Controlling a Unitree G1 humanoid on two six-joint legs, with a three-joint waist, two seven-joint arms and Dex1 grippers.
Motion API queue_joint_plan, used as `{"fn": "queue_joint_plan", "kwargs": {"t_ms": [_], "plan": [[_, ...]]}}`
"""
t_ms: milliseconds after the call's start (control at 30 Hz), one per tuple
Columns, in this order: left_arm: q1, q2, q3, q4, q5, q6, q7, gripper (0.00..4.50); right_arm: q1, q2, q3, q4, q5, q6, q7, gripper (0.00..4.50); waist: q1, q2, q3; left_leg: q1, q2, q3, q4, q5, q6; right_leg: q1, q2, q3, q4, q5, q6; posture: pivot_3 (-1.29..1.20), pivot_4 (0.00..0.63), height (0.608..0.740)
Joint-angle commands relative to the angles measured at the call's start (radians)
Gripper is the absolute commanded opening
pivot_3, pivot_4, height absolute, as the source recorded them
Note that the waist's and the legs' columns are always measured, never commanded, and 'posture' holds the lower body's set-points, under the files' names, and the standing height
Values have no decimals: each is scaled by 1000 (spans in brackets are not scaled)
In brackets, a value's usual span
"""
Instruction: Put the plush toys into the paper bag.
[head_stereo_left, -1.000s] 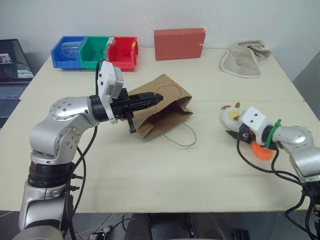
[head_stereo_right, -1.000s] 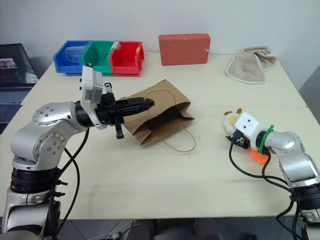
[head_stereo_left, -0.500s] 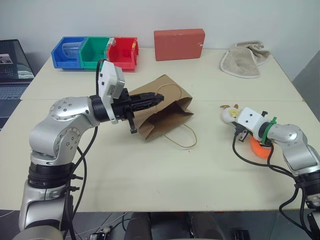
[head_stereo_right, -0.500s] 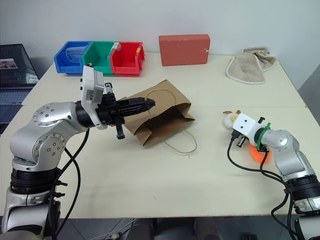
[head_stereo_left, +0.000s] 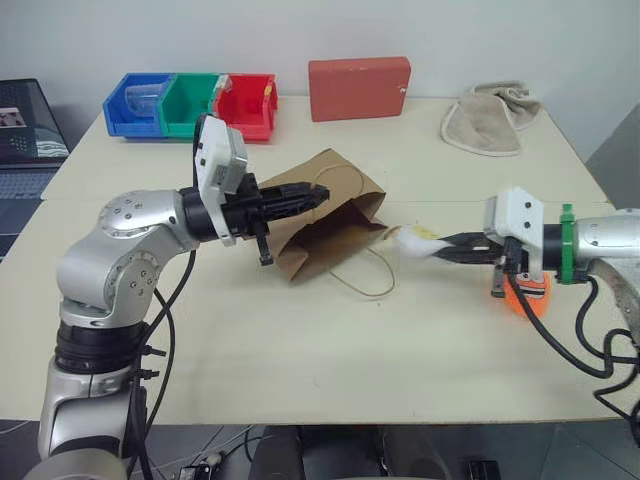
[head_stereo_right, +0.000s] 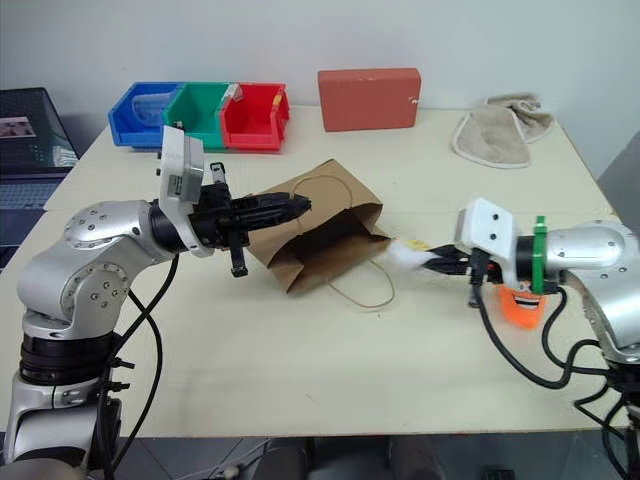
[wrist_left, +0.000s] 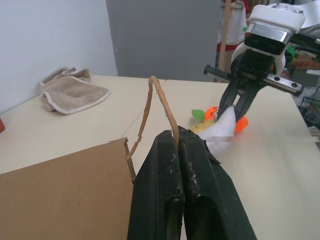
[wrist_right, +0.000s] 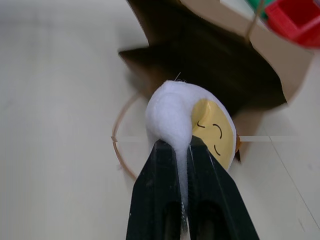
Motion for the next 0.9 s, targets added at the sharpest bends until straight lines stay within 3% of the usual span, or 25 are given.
{"fn": "queue_joint_plan", "kwargs": {"t_ms": [33, 400, 567, 700, 900], "plan": [[-32, -2, 44, 0, -49, 16, -1, 0, -54, 74, 76, 7, -45, 1, -71, 14, 2, 0, 0, 0, 0, 0, 0, 0, 0, 0, 0, 0, 0, 0, 0, 0, 150, 740], [-14, -21, 15, -26, -59, 31, -3, 0, -230, 438, 304, 332, -326, -144, -286, 14, 1, 0, 0, -1, 0, -1, -2, 0, 0, -2, 0, -1, 1, 0, 0, 0, 150, 740], [-11, -27, 13, -25, -55, 30, -2, 0, -237, 494, 303, 349, -347, -133, -302, 14, 7, 0, 0, -2, 0, -1, -3, 0, -1, -3, 0, -2, 1, 0, 0, 0, 150, 740], [-10, -31, 14, -18, -49, 25, 3, 0, -215, 485, 267, 315, -344, -107, -317, 1117, 6, 0, 0, -1, 0, -1, -2, 0, 0, -3, 0, -2, 2, 0, -1, 0, 150, 740], [-14, -40, 15, -7, -44, 19, 8, 0, -187, 440, 216, 226, -297, -43, -287, 3321, 4, 0, 0, -1, 0, -1, -2, 0, 0, -2, 0, -2, 2, 0, -1, 0, 150, 740]]}}
